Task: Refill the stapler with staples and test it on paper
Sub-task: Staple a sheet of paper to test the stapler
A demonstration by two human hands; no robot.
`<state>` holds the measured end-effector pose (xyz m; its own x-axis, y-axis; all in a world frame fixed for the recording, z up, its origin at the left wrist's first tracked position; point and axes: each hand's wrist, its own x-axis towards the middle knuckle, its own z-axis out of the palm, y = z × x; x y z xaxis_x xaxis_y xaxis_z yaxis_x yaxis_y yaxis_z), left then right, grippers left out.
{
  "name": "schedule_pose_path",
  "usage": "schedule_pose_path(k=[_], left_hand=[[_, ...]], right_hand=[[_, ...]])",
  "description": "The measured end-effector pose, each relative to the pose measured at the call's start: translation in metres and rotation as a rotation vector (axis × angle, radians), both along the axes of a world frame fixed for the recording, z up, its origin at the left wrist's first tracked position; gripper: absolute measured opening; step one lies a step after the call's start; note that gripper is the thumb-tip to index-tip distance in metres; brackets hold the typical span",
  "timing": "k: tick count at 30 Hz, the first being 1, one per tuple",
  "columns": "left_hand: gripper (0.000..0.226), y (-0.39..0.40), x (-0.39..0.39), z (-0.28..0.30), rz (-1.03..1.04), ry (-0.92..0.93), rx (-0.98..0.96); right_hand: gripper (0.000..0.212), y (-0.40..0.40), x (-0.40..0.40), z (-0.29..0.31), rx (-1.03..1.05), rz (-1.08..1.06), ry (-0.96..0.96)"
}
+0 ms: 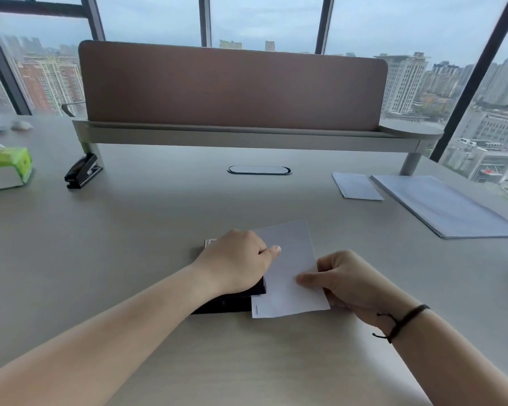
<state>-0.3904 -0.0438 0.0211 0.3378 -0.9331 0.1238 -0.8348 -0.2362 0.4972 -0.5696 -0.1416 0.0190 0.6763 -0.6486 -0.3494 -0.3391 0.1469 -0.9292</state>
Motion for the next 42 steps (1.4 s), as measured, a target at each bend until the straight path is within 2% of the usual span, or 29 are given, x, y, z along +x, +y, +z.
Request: schedule_pose_path(k=[15,33,42], left_hand=[[0.059,-0.001,-0.001,-0.005,-0.007,-0.021,0.067],[0.060,0.002,-0.001,-0.004,-0.013,0.018,0.065],[0.058,0.003,-0.008,-0.003,-0.011,-0.064,0.072]], right_hand=[[0.007,0.009,-0.003,0.013,-0.012,-0.002,0.056],[0.011,0.010,-0.001,0.014,-0.020,-0.006,0.060],[0.010,0.008,-0.001,0.012,-0.039,-0.014,0.075]])
